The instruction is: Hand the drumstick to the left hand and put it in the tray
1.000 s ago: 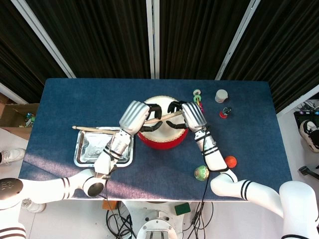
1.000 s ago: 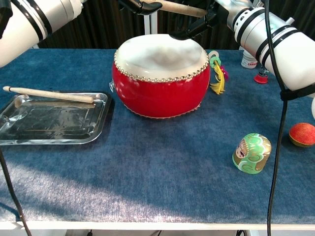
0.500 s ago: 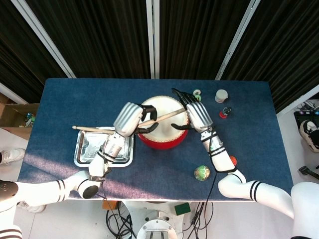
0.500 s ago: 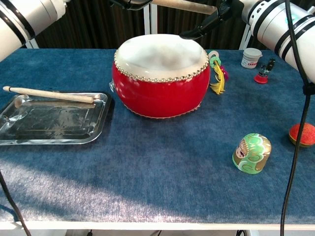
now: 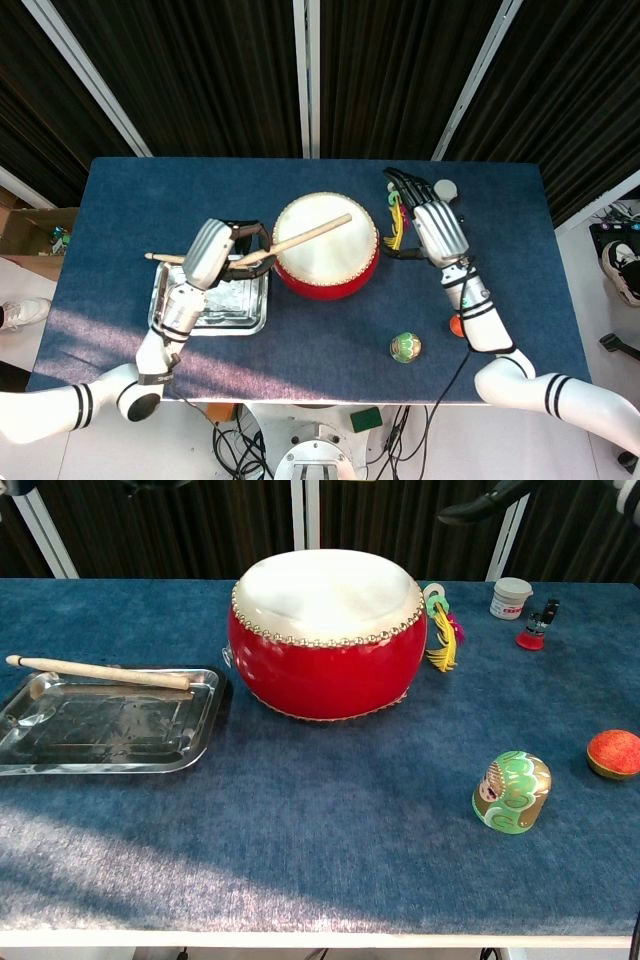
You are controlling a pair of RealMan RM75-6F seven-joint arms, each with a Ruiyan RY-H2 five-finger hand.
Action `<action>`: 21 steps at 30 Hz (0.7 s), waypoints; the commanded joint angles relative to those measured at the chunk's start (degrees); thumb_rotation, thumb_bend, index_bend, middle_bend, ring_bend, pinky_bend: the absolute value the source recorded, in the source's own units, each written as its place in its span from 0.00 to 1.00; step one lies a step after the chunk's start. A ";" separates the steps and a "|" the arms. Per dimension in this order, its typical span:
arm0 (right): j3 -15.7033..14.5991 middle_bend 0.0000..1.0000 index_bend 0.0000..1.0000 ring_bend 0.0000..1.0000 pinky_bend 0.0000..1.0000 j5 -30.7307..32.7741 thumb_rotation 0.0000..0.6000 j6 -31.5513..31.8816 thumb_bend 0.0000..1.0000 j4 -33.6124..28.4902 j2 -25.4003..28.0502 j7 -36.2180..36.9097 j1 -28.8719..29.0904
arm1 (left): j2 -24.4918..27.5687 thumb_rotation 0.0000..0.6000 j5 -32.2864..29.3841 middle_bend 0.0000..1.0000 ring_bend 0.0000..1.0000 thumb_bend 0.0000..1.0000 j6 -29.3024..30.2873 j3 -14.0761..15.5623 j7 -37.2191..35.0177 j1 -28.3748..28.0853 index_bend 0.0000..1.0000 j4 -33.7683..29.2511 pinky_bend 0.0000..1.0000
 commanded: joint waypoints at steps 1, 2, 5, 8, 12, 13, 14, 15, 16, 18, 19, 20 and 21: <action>-1.18 0.07 0.00 0.06 0.15 -1.35 1.00 2.23 0.00 -2.54 3.64 1.07 -2.82 | 4.77 1.00 3.13 0.73 0.74 0.48 2.89 4.17 -5.07 4.71 0.70 -1.12 0.74; -1.46 0.07 0.00 0.06 0.14 -1.70 1.00 2.99 0.00 -3.15 4.73 1.49 -3.71 | 6.16 1.00 3.94 0.73 0.74 0.48 3.32 5.50 -6.01 5.91 0.70 -0.96 0.74; -2.29 0.08 0.00 0.06 0.14 -2.47 1.00 4.72 0.00 -4.38 7.36 2.55 -5.93 | 9.32 1.00 5.39 0.72 0.74 0.48 4.12 8.58 -7.84 8.74 0.70 -0.15 0.74; -2.80 0.09 0.00 0.06 0.15 -2.83 1.00 6.24 0.00 -5.70 9.16 4.23 -7.86 | 11.68 1.00 6.27 0.72 0.74 0.48 4.85 11.21 -10.56 11.39 0.70 1.43 0.73; -3.27 0.10 0.00 0.06 0.15 -4.06 1.00 8.08 0.00 -6.59 10.47 6.76 -9.59 | 13.93 1.00 7.19 0.72 0.73 0.48 4.12 14.60 -14.97 13.96 0.70 4.65 0.72; -3.37 0.10 0.00 0.06 0.15 -4.26 1.00 8.36 0.00 -6.59 10.71 7.03 -9.88 | 14.34 1.00 7.42 0.72 0.73 0.49 3.60 15.35 -15.91 14.33 0.70 5.42 0.71; -3.45 0.10 0.00 0.06 0.15 -4.42 1.00 8.61 0.00 -6.65 11.02 7.31 -10.21 | 14.69 1.00 7.55 0.72 0.73 0.49 3.01 16.08 -16.86 14.75 0.70 6.35 0.71; -3.49 0.10 0.00 0.06 0.15 -4.49 1.00 8.81 0.00 -6.72 11.24 7.45 -10.45 | 14.77 1.00 7.60 0.72 0.73 0.49 2.64 16.49 -17.40 15.04 0.70 7.03 0.71; -3.52 0.10 0.00 0.06 0.15 -4.59 1.00 9.14 0.00 -6.78 11.42 7.64 -10.77 | 14.59 1.00 7.61 0.72 0.73 0.48 2.22 16.89 -18.23 15.39 0.70 7.83 0.71; -3.64 0.10 0.00 0.07 0.15 -4.83 1.00 9.60 0.00 -6.84 11.64 8.08 -11.24 | 13.75 1.00 7.58 0.72 0.72 0.48 1.35 17.25 -19.74 15.65 0.70 9.08 0.70; -3.67 0.10 0.00 0.07 0.16 -4.88 1.00 9.85 0.00 -6.79 11.66 8.28 -11.48 | 13.13 1.00 7.60 0.72 0.72 0.48 0.82 17.33 -20.40 15.64 0.70 9.83 0.70; -3.73 0.10 0.00 0.07 0.16 -4.93 1.00 10.08 0.00 -6.76 11.67 8.49 -11.72 | 12.35 1.00 7.60 0.72 0.72 0.48 0.31 17.31 -20.93 15.57 0.70 10.66 0.70; -3.83 0.10 0.00 0.07 0.16 -5.00 1.00 10.31 0.00 -6.72 11.71 8.81 -12.02 | 11.14 1.00 7.64 0.72 0.71 0.48 -0.31 17.20 -21.55 15.43 0.70 11.81 0.70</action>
